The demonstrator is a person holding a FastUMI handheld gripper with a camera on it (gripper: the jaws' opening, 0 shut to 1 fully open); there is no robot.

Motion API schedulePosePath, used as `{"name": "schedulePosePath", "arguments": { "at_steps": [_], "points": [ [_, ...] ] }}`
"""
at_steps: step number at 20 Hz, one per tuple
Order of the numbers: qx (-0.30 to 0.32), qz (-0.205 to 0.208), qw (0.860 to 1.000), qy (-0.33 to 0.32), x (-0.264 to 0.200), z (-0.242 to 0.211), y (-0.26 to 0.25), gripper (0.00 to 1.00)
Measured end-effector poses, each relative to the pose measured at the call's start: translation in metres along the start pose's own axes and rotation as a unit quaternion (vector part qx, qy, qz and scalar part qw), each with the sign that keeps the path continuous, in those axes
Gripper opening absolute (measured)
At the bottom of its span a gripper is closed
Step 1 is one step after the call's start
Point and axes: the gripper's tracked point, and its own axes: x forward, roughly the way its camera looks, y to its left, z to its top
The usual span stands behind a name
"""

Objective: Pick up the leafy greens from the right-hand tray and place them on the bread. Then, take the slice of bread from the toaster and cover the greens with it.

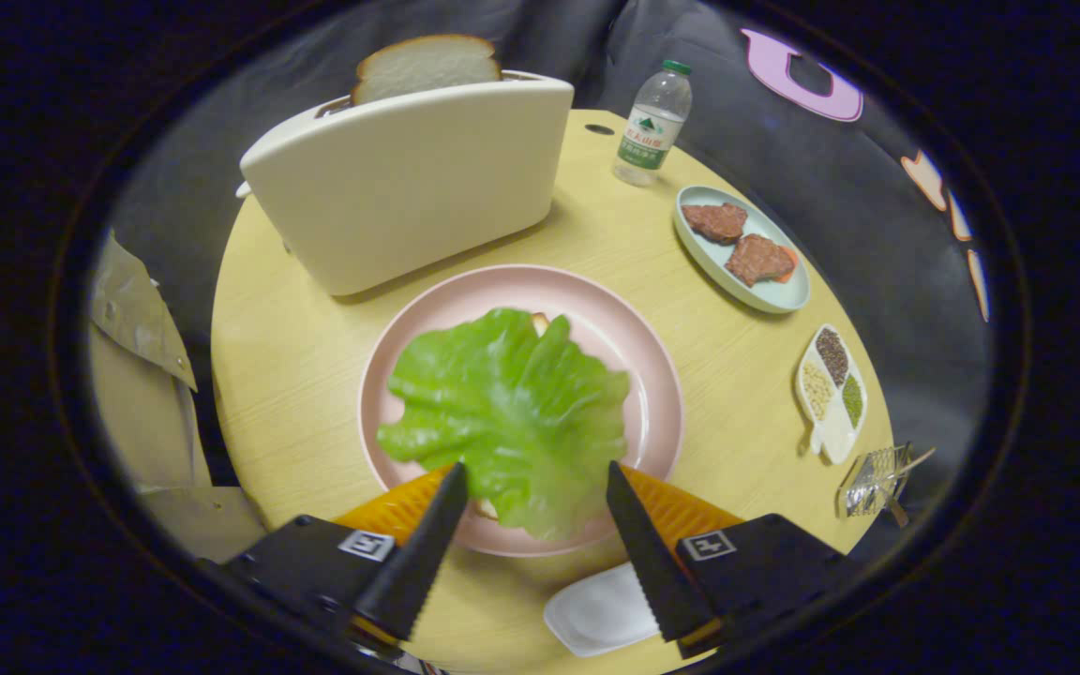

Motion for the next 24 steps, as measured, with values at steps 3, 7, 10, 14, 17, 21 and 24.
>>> {"name": "schedulePosePath", "arguments": {
  "at_steps": [3,7,10,14,17,21,24],
  "points": [
    [0.014,-0.011,1.0,-0.018,-0.011,0.006,-0.004,1.0],
    [0.043,-0.025,0.997,-0.054,-0.033,0.039,0.002,0.99],
    [0.056,-0.037,0.995,-0.08,-0.055,0.073,0.009,0.99],
    [0.066,-0.036,0.99,-0.121,-0.078,0.123,0.029,0.99],
    [0.061,-0.032,0.988,-0.139,-0.089,0.158,0.043,0.99],
    [0.074,-0.023,0.985,-0.153,-0.092,0.194,0.063,0.99],
    [0.085,-0.025,0.984,-0.157,-0.091,0.219,0.071,0.99]
  ]
}}
